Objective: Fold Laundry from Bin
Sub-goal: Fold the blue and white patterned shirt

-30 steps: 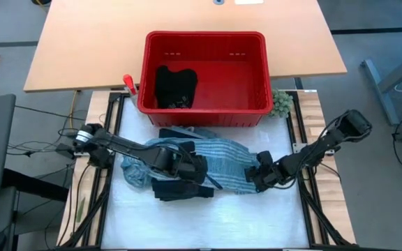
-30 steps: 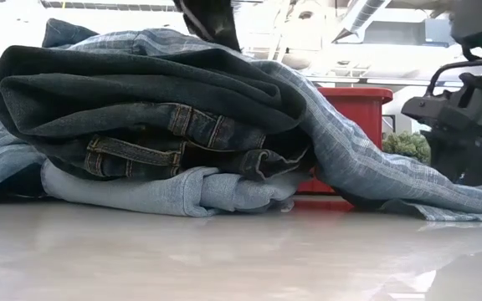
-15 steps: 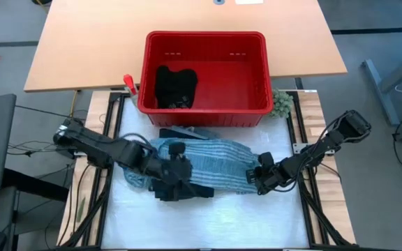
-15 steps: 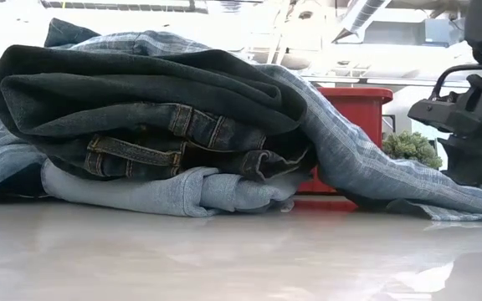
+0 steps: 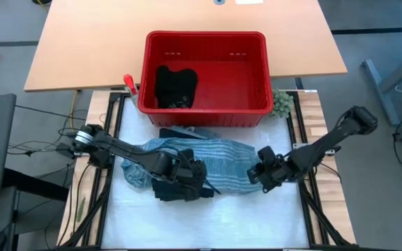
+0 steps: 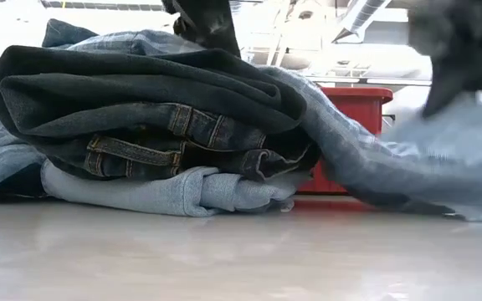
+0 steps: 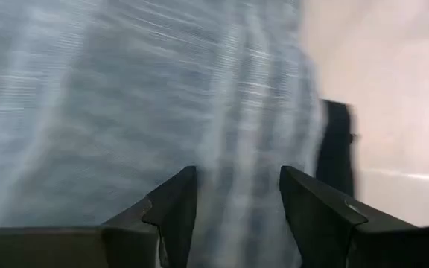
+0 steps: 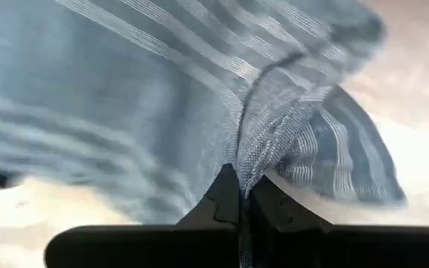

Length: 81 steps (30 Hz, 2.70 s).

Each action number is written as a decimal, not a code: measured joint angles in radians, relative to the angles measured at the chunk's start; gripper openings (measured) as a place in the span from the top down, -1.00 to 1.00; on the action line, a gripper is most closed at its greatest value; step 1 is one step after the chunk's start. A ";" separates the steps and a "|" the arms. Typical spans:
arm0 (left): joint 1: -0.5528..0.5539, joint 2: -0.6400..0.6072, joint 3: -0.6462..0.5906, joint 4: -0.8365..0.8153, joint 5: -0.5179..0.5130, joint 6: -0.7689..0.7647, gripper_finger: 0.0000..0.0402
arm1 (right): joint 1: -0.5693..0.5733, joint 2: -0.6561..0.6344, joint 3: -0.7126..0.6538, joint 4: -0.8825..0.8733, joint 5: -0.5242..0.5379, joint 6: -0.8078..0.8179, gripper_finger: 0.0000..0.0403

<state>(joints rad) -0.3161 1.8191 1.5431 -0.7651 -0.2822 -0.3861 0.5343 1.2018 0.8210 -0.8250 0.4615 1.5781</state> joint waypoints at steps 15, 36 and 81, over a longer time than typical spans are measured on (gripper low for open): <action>-0.029 -0.032 -0.131 0.298 0.060 -0.064 0.10 | -0.166 0.028 0.658 -0.014 0.124 -0.653 0.87; -0.255 -0.311 -0.267 0.182 -0.306 0.234 0.07 | -0.327 0.318 1.059 -0.223 -0.122 -0.906 0.84; -0.166 0.014 0.158 -0.358 -0.317 0.113 0.98 | -0.329 0.235 1.094 -0.207 -0.124 -0.947 0.85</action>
<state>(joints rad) -0.4824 1.8336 1.7011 -1.1236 -0.5991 -0.2731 0.2048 1.4370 1.9150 -1.0319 0.3376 0.6310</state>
